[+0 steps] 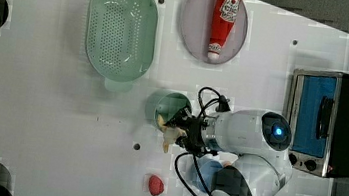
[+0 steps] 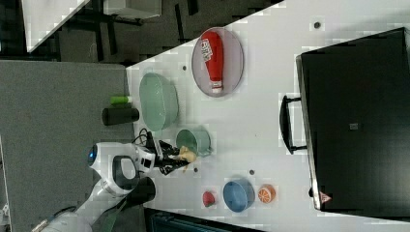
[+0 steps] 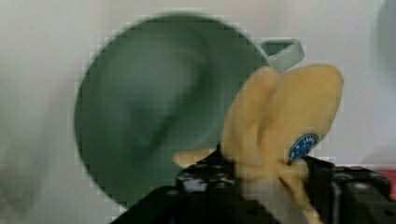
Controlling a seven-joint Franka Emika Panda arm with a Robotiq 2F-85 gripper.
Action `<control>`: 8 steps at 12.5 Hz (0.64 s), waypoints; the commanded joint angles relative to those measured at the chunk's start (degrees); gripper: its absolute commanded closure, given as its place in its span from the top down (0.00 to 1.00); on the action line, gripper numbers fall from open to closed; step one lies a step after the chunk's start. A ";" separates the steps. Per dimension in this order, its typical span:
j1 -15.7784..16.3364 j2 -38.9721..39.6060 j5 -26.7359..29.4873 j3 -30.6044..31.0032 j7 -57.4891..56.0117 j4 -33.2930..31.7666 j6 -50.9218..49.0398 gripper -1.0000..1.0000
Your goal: Pick Banana and place it in mug.
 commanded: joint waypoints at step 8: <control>-1.20 -9.43 -0.42 -0.21 3.26 3.64 0.96 1.00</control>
